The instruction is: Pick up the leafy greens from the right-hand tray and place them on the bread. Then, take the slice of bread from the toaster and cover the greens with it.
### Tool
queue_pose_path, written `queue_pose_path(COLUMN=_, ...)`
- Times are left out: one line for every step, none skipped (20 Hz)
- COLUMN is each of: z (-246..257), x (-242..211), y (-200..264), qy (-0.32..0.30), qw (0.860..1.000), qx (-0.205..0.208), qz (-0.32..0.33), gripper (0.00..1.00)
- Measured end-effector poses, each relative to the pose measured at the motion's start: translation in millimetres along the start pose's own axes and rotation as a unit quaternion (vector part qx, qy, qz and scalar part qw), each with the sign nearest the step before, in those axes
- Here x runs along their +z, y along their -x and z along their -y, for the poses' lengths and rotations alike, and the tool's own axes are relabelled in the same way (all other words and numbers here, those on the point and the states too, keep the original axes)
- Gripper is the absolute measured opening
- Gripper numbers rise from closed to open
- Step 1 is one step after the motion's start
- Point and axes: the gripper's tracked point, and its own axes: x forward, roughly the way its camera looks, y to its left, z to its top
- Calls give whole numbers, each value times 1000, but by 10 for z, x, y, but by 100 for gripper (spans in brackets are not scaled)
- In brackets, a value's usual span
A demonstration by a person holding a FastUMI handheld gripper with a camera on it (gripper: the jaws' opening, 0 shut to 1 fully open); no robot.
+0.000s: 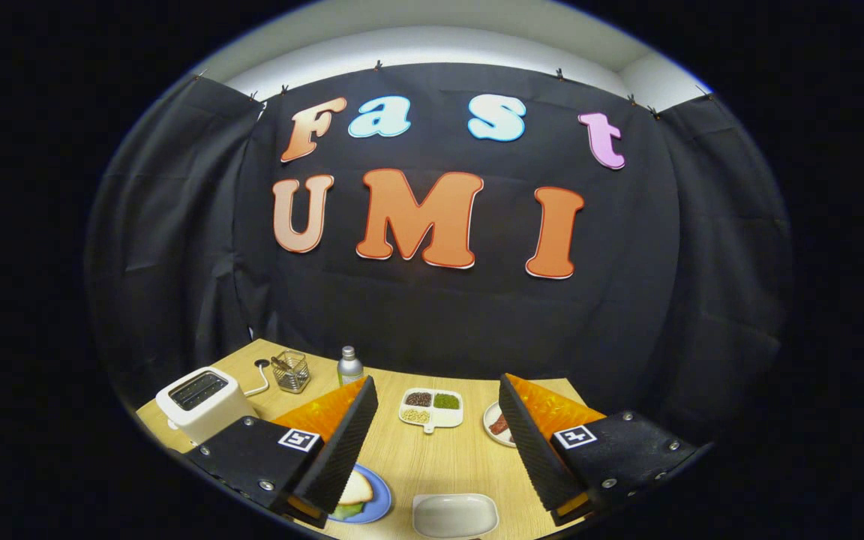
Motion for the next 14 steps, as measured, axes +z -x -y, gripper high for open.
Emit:
queue_pose_path(z=26, x=41, y=33, qy=2, qw=1000, qx=-8, qz=6, gripper=97)
queue_pose_path(z=31, x=65, y=63, qy=3, qw=1000, qx=-13, qz=11, gripper=97)
queue_pose_path(z=33, x=71, y=95, qy=3, qw=1000, qx=-18, qz=13, gripper=97)
queue_pose_path(z=31, x=66, y=132, qy=1, qw=1000, qx=-23, qz=13, gripper=97)
queue_pose_path(z=19, x=62, y=166, qy=-2, qw=1000, qx=-26, qz=13, gripper=98)
queue_pose_path(z=2, x=61, y=190, qy=-4, qw=1000, qx=-28, qz=14, gripper=97)
queue_pose_path(z=-19, x=62, y=221, qy=-5, qw=999, qx=-31, qz=15, gripper=97)
queue_pose_path(z=-29, x=60, y=233, qy=-5, qw=999, qx=-33, qz=16, gripper=97)
queue_pose_path(z=-48, x=45, y=241, qy=-3, qw=999, qx=-36, qz=14, gripper=97)
queue_pose_path(z=-64, x=32, y=260, qy=-1, qw=999, qx=-38, qz=12, gripper=97)
queue_pose_path(z=-86, x=27, y=271, qy=0, qw=999, qx=-41, qz=11, gripper=97)
queue_pose_path(z=-117, x=35, y=288, qy=-1, qw=999, qx=-42, qz=11, gripper=97)
queue_pose_path(z=-156, x=38, y=308, qy=-4, qw=999, qx=-42, qz=13, gripper=97)
queue_pose_path(z=-186, x=40, y=317, qy=-8, qw=999, qx=-43, qz=15, gripper=97)
